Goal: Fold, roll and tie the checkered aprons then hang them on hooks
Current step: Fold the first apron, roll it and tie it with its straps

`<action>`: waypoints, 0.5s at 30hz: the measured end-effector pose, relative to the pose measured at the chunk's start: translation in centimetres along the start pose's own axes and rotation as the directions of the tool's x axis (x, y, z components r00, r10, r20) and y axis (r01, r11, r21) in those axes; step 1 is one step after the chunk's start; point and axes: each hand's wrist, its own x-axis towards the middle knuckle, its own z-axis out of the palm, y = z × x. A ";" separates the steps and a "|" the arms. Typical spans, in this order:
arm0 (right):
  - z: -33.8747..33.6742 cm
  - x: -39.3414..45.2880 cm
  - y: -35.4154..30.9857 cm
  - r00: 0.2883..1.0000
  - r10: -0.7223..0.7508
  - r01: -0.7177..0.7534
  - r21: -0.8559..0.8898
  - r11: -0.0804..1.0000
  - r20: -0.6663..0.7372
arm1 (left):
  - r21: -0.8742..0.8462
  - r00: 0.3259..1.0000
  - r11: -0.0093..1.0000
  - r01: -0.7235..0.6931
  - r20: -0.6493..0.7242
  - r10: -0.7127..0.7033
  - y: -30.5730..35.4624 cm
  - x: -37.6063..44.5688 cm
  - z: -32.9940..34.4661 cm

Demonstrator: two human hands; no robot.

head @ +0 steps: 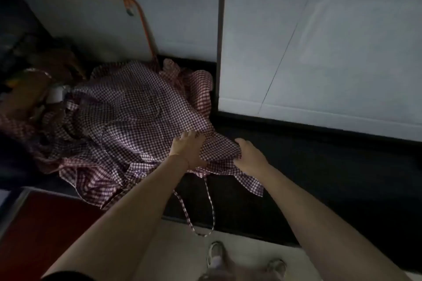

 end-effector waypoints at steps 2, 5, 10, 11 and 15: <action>0.6 0.6 0.2 0.998 0.046 -0.042 0.110 0.993 -0.031 | -0.055 0.995 0.998 0.039 -0.087 -0.043 -0.3 -0.1 0.6; 1.3 0.9 0.0 0.986 0.162 -0.146 0.242 0.959 -0.048 | -0.211 0.948 0.976 0.063 -0.292 -0.124 -0.8 -0.6 1.3; 0.2 1.1 -1.4 0.976 0.136 -0.071 0.341 0.937 -0.170 | -0.242 0.836 0.970 0.030 -0.526 -0.157 -0.4 -0.2 -0.5; -1.1 0.9 -1.9 0.973 0.112 -0.032 0.364 0.931 -0.202 | -0.223 0.811 0.975 0.021 -0.566 -0.147 -0.1 -0.1 -1.4; -6.5 -0.1 -3.5 0.932 -0.008 0.109 0.260 0.960 -0.362 | -0.184 0.787 0.983 0.030 -0.602 -0.136 -0.7 0.1 -2.4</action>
